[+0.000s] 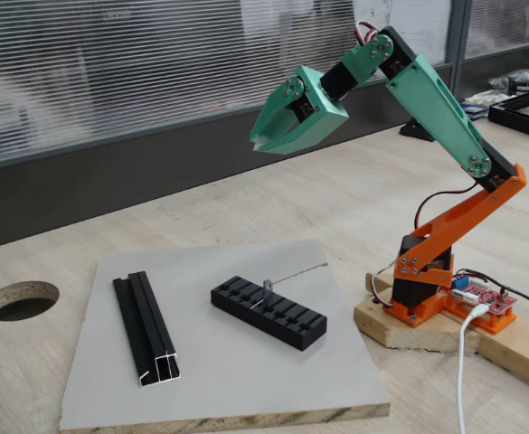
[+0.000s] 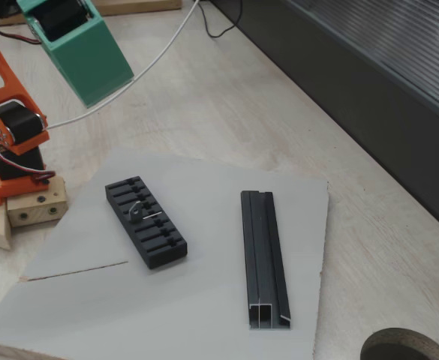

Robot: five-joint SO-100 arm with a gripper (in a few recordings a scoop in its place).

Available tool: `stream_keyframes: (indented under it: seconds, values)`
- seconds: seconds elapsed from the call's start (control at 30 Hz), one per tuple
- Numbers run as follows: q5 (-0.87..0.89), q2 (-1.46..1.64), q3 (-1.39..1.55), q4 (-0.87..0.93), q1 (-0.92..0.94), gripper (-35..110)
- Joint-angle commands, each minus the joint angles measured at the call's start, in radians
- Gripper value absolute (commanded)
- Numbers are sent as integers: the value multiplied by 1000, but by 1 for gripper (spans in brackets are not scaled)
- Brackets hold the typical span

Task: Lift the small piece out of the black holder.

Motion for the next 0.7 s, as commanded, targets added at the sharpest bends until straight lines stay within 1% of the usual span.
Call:
stream_keyframes:
  seconds: [0.0,0.2,0.47,0.67]
  values:
    - [6,-18,15,9,14,10]
    - [6,-236,15,9,5,10]
    - [5,-276,20,9,12,10]
    - [5,-273,233,37,5,10]
